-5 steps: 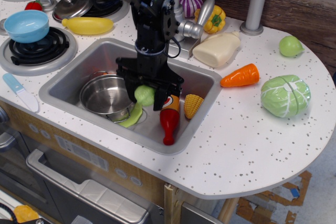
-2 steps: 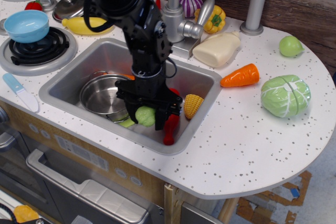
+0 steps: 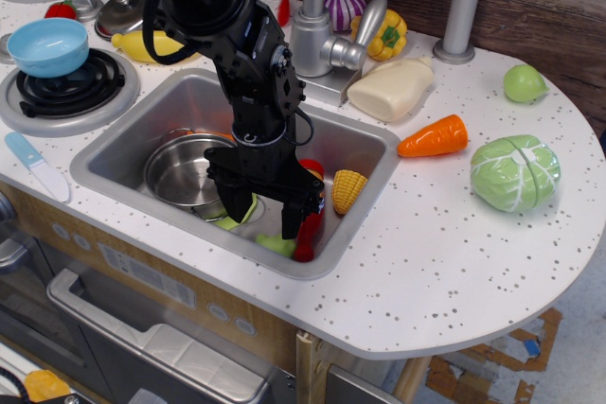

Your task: Take broccoli out of pan

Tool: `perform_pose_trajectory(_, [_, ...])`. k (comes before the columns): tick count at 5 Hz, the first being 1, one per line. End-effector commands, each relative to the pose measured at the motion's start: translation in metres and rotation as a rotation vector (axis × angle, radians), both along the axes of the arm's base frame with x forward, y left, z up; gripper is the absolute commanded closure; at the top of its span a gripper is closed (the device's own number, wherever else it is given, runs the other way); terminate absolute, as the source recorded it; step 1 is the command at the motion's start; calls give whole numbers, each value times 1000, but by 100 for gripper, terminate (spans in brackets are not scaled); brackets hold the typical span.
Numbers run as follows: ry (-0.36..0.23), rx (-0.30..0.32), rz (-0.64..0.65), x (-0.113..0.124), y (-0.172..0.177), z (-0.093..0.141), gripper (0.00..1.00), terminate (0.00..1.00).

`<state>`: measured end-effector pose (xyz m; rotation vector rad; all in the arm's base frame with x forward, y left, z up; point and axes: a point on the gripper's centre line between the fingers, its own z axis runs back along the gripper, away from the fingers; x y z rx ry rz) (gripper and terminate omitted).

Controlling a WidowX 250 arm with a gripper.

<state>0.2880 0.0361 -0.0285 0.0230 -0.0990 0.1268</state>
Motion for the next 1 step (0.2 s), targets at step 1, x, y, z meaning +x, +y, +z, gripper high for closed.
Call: perform_pose_trajectory(1, [-34,7,-14,5,2,9,0,100])
